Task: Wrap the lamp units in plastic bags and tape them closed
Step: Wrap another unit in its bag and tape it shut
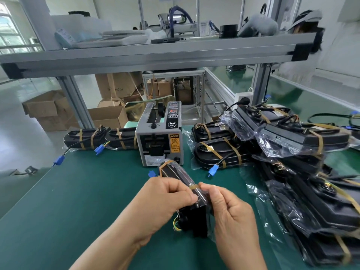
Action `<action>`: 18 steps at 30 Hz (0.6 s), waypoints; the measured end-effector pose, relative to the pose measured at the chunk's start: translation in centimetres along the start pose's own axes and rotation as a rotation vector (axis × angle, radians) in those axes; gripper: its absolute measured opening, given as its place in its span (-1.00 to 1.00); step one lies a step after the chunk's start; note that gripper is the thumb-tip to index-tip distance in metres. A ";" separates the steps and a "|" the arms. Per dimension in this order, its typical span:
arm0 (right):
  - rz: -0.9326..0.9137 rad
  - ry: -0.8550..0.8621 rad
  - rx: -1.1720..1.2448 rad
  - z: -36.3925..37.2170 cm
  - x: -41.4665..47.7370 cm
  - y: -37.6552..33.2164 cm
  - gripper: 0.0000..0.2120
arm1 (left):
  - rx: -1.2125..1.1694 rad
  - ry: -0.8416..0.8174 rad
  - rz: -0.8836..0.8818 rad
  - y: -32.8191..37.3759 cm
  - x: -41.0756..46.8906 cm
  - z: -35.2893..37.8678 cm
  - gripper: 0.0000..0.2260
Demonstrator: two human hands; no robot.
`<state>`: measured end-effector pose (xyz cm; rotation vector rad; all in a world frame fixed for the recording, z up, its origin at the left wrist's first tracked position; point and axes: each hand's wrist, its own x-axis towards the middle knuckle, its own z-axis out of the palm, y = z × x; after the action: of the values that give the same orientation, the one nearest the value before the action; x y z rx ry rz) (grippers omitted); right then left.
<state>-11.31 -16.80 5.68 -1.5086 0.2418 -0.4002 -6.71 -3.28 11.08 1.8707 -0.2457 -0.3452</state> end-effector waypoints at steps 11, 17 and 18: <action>0.001 -0.013 0.049 0.0 -0.2 -0.7 -0.72 | 0.059 0.097 0.003 -1.0 0.9 0.6 -0.87; 0.006 -0.033 0.101 0.0 -0.6 -1.3 -0.70 | 0.075 0.120 0.010 -1.1 0.9 0.7 -0.83; 0.005 -0.034 0.099 0.0 -0.6 -1.3 -0.70 | 0.073 0.124 0.010 -1.2 1.0 0.7 -0.85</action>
<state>-12.01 -16.56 6.96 -1.4165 0.1958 -0.3772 -6.04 -3.84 9.64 1.9537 -0.1856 -0.2147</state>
